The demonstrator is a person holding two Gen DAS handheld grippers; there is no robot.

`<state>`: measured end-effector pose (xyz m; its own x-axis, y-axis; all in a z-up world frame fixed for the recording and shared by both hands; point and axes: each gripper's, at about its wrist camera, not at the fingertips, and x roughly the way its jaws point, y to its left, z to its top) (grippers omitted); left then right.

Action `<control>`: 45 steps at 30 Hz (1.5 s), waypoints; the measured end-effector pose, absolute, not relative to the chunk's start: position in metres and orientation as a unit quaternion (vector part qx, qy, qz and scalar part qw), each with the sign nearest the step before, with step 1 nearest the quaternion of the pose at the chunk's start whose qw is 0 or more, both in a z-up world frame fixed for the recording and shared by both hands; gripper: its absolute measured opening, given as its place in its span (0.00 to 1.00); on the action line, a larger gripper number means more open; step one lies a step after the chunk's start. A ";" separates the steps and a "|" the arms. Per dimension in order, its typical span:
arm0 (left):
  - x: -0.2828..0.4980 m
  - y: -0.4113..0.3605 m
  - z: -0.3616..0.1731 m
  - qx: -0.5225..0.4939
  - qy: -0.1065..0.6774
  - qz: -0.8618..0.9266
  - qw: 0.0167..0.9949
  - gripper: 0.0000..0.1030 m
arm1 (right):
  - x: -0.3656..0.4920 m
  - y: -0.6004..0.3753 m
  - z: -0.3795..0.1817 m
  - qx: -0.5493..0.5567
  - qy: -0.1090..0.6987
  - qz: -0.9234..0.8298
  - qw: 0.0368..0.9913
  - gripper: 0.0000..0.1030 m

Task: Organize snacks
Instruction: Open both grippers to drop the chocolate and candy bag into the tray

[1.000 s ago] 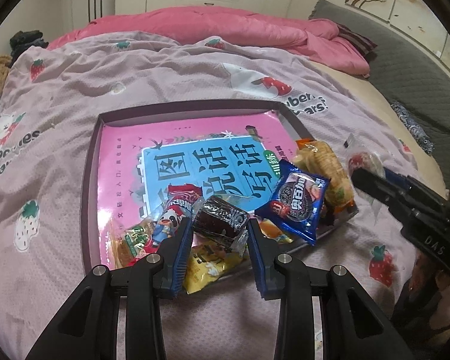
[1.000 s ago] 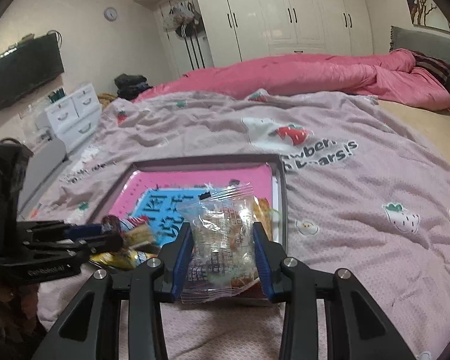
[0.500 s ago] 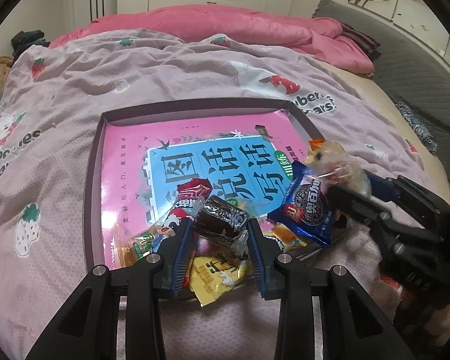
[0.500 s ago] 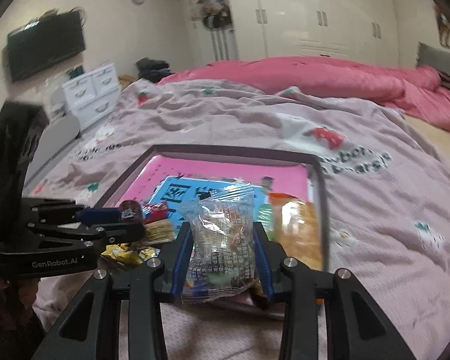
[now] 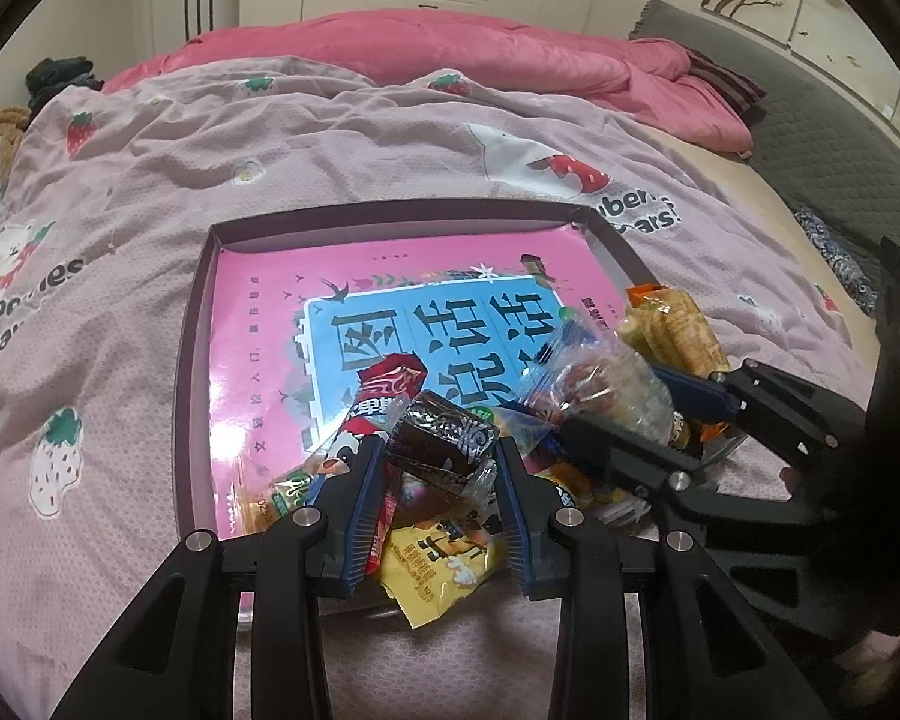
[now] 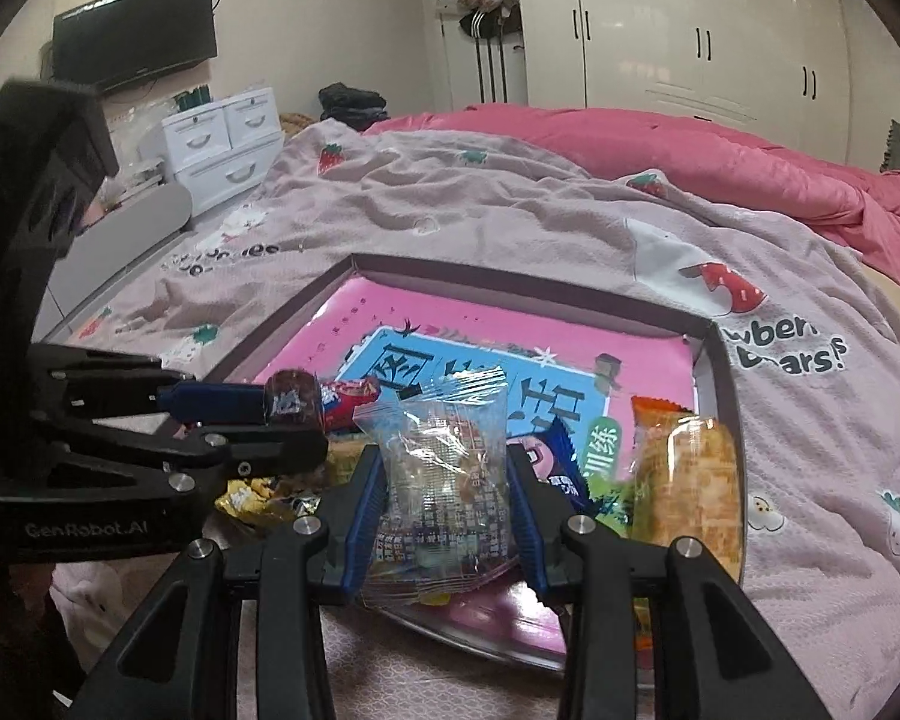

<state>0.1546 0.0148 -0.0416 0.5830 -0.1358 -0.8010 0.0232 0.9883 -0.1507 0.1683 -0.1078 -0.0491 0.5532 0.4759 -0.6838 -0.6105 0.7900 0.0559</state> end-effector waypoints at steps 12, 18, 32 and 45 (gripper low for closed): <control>0.155 0.017 -0.041 -0.069 0.454 -0.049 0.887 0.38 | 0.168 -0.108 -0.048 -0.099 0.352 0.300 0.881 0.41; 0.152 0.017 -0.038 -0.077 0.450 -0.052 0.888 0.39 | 0.167 -0.114 -0.043 -0.095 0.348 0.293 0.885 0.49; 0.144 0.016 -0.025 -0.076 0.438 -0.049 0.895 0.48 | 0.159 -0.129 -0.026 -0.079 0.330 0.274 0.900 0.54; 0.130 0.014 -0.006 -0.073 0.423 -0.040 0.902 0.55 | 0.144 -0.157 0.006 -0.035 0.290 0.230 0.928 0.69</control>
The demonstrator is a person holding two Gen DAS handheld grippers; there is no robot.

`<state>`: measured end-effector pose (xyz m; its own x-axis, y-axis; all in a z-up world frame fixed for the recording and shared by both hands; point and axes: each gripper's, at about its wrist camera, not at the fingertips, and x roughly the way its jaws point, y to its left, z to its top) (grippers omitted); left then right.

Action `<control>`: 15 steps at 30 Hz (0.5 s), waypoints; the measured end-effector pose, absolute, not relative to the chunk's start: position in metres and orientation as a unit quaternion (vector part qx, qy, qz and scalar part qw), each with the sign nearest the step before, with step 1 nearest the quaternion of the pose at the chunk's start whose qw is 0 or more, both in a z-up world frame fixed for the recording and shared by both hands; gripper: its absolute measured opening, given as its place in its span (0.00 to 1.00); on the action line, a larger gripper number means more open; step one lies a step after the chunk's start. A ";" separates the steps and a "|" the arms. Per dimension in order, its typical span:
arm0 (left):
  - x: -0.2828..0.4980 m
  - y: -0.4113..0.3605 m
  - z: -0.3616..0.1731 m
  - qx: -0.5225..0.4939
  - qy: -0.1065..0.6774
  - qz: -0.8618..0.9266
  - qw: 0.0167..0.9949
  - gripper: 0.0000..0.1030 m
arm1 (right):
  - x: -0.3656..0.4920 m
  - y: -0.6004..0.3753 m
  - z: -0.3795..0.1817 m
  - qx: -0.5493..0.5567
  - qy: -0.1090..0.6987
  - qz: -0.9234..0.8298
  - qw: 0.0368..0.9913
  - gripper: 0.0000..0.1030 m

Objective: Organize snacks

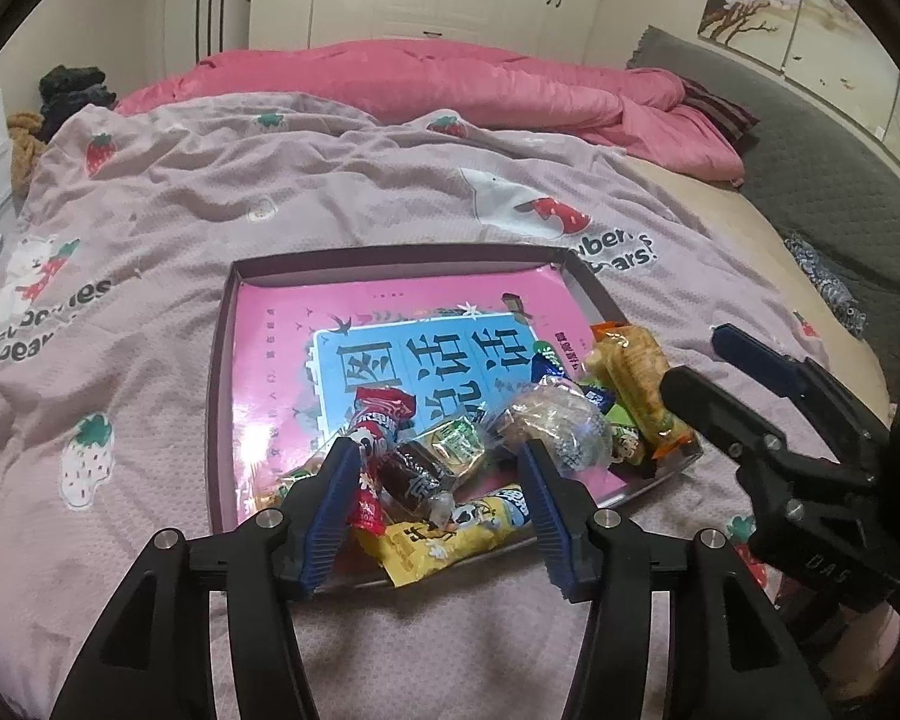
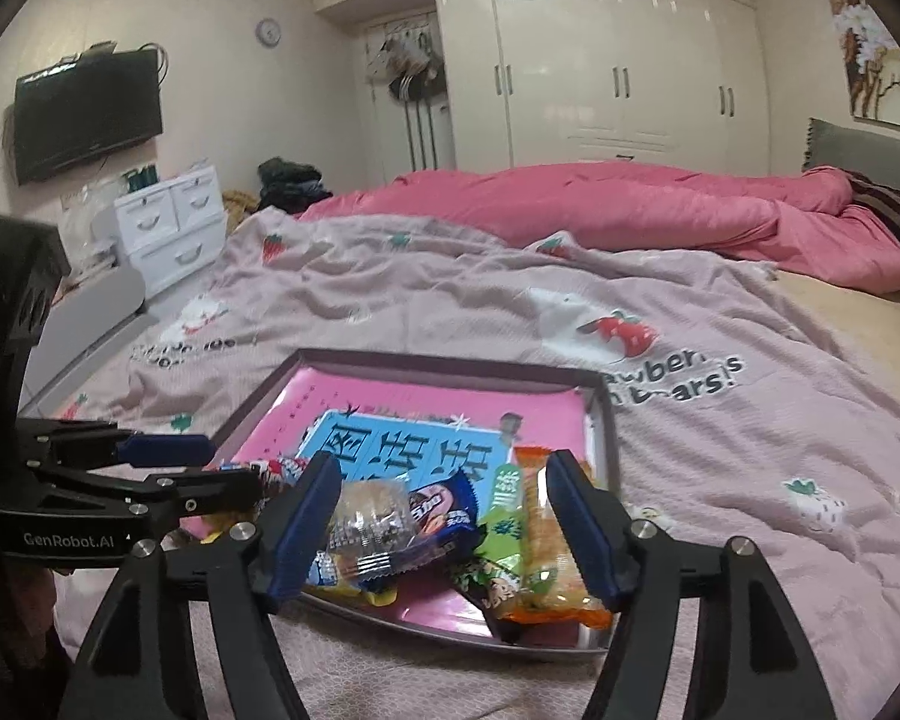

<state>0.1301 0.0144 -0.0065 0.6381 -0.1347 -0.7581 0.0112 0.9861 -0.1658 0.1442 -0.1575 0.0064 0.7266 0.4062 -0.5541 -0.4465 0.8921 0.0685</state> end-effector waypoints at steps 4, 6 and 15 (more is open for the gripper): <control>0.126 0.014 -0.002 -0.070 0.421 -0.035 0.904 0.56 | 0.141 -0.162 0.010 -0.033 0.289 0.216 0.932 0.70; 0.124 0.013 0.000 -0.067 0.420 -0.032 0.904 0.63 | 0.139 -0.165 0.012 -0.031 0.289 0.210 0.933 0.70; 0.115 0.014 0.009 -0.065 0.413 -0.028 0.908 0.66 | 0.132 -0.171 0.017 -0.026 0.289 0.196 0.937 0.72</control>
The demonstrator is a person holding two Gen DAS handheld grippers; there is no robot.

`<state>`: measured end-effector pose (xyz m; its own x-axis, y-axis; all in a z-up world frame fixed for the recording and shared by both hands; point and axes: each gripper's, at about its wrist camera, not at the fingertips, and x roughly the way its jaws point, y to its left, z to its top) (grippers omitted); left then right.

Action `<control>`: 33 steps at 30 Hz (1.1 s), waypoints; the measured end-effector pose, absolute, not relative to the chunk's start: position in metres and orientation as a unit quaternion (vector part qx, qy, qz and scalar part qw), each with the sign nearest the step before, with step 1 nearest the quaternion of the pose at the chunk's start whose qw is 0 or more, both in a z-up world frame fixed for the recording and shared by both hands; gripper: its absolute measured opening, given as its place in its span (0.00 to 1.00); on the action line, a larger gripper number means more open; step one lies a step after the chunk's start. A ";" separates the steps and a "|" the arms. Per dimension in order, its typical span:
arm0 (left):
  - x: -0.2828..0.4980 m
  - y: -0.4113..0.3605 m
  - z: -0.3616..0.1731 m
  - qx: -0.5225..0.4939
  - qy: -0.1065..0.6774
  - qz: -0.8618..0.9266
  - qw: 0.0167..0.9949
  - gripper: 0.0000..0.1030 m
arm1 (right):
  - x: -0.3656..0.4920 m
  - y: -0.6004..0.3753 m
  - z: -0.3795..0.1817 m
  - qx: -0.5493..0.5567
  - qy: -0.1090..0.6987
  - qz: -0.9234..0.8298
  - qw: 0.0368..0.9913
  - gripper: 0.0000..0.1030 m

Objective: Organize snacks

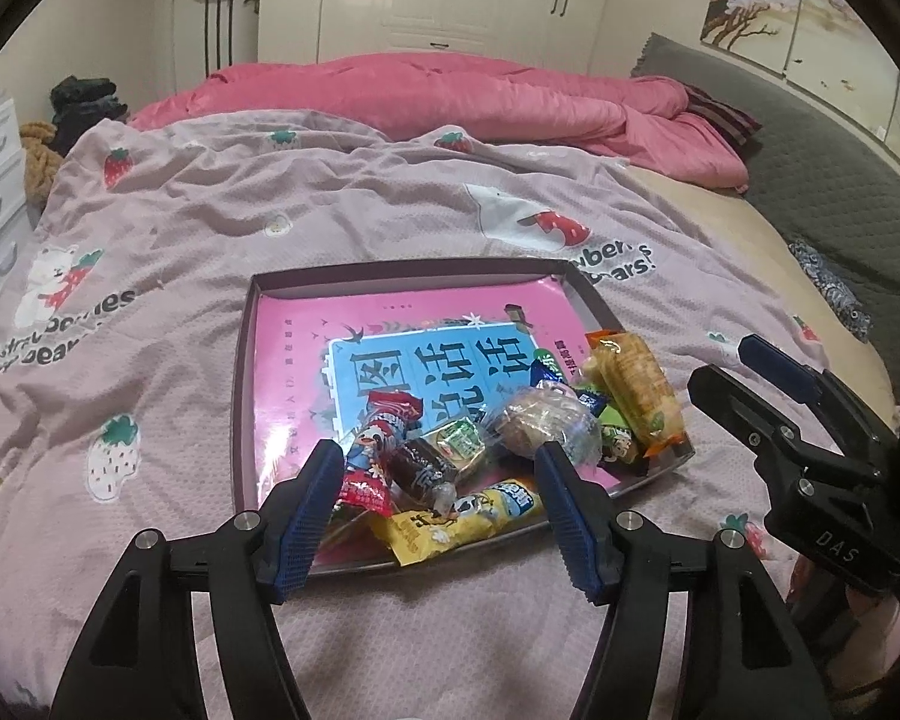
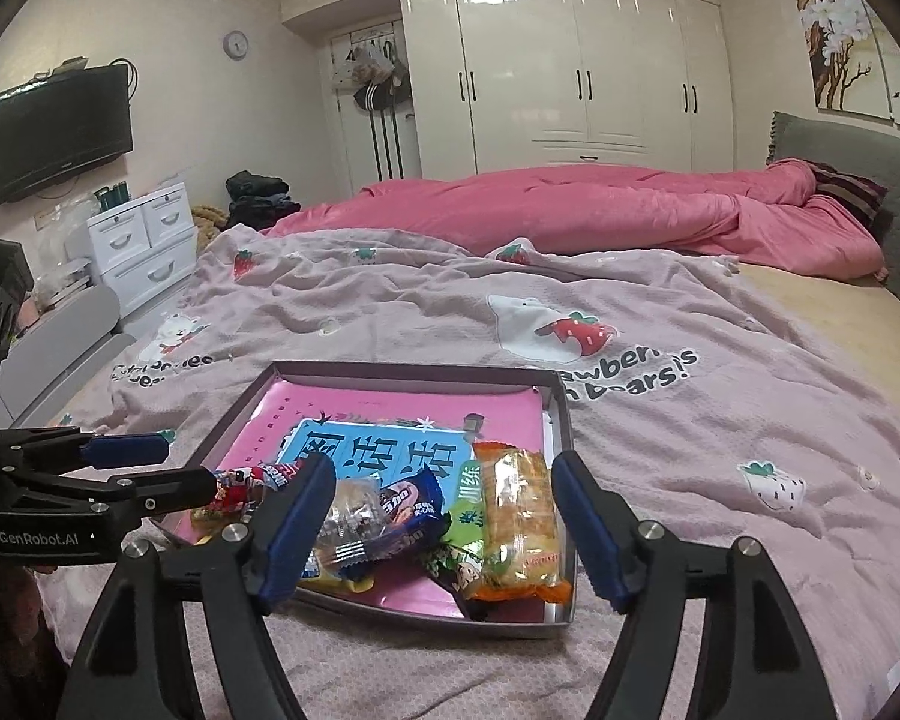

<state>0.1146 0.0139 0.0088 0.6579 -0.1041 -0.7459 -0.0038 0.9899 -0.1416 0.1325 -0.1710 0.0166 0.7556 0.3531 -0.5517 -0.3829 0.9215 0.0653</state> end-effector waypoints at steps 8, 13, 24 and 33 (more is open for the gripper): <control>0.107 0.014 0.012 -0.065 0.411 -0.024 0.909 0.67 | 0.120 -0.172 0.019 -0.017 0.296 0.194 0.935 0.77; 0.097 0.014 0.013 -0.067 0.417 -0.020 0.906 0.67 | 0.107 -0.175 0.015 0.005 0.325 0.178 0.929 0.82; 0.063 0.008 0.010 -0.078 0.424 -0.008 0.902 0.67 | 0.071 -0.172 0.008 -0.026 0.355 0.148 0.923 0.83; 0.037 0.006 0.002 -0.089 0.440 -0.008 0.894 0.67 | 0.055 -0.179 0.007 -0.026 0.371 0.131 0.919 0.88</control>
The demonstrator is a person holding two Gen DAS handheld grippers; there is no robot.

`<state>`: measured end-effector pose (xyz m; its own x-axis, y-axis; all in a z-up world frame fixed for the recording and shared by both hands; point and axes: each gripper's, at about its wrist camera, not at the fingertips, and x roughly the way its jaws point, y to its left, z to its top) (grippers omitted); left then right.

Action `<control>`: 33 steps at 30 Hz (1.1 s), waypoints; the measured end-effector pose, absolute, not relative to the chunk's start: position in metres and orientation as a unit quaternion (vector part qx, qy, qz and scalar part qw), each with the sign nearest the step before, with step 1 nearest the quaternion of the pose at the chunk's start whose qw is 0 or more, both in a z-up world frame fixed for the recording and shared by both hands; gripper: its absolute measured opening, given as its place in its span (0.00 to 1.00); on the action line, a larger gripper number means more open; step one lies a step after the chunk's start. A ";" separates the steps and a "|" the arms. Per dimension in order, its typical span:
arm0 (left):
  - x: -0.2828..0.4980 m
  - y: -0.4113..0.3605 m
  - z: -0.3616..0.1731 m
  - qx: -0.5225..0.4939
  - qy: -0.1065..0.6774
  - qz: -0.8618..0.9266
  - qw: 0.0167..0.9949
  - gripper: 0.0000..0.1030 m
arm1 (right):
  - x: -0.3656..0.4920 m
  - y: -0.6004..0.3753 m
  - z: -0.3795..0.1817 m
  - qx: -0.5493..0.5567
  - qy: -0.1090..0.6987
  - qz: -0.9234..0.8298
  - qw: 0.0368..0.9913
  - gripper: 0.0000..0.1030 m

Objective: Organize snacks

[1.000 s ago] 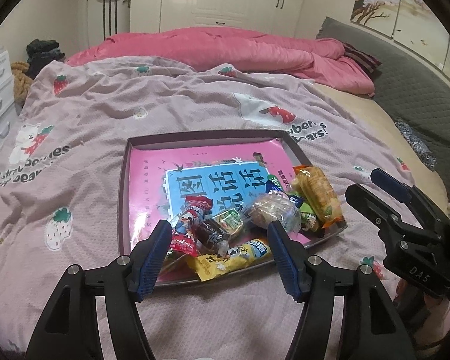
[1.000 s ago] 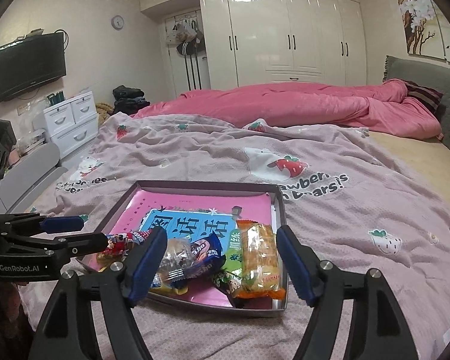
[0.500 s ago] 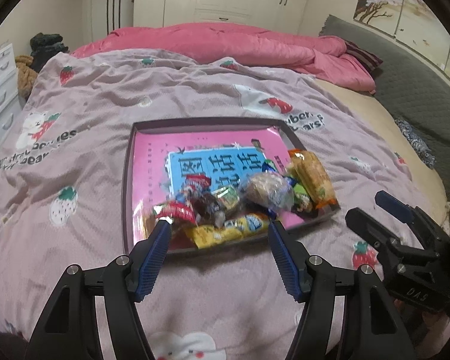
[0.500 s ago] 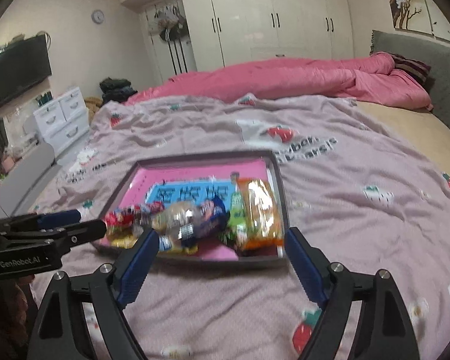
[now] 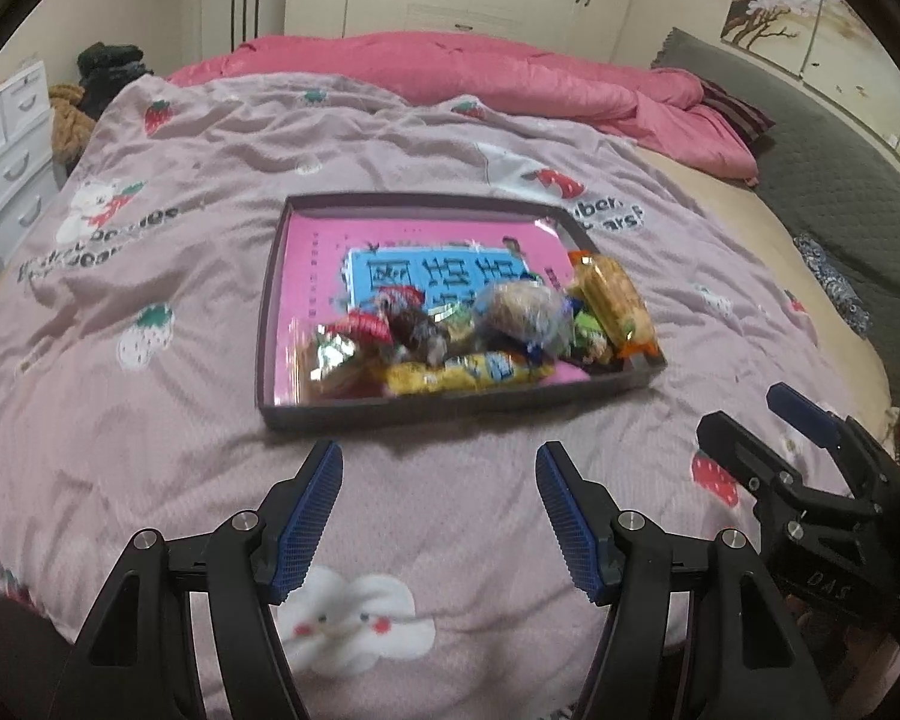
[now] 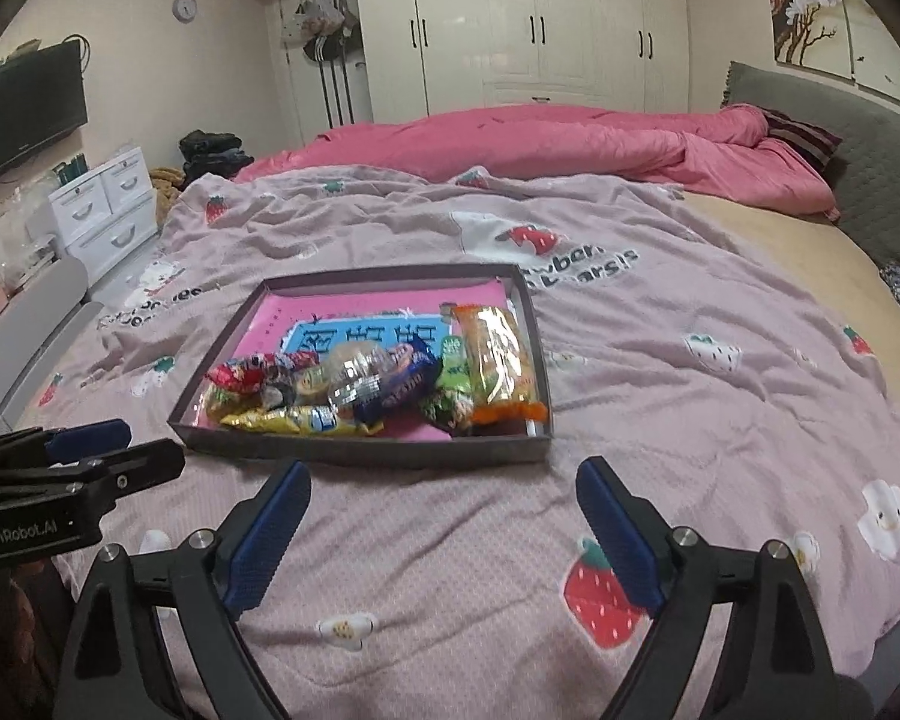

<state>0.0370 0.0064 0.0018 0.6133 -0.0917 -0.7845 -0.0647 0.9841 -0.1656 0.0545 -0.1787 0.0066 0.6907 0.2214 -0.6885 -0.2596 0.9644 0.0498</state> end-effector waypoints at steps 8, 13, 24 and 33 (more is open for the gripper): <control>0.026 0.007 -0.002 -0.093 0.444 -0.007 0.891 0.67 | 0.049 -0.178 0.004 -0.033 0.376 0.126 0.917 0.88; 0.025 0.010 -0.001 -0.096 0.441 -0.003 0.893 0.67 | 0.047 -0.176 0.004 -0.036 0.377 0.129 0.916 0.88; 0.026 0.009 -0.002 -0.091 0.441 -0.004 0.893 0.67 | 0.048 -0.179 0.001 -0.032 0.382 0.128 0.915 0.90; 0.027 0.007 -0.004 -0.089 0.443 -0.001 0.892 0.67 | 0.051 -0.182 0.000 -0.025 0.381 0.126 0.916 0.93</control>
<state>0.0273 0.0067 -0.0043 0.6074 -0.0809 -0.7903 -0.0766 0.9842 -0.1596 0.0510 -0.1815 -0.0001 0.6775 0.2122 -0.7042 -0.2502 0.9669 0.0506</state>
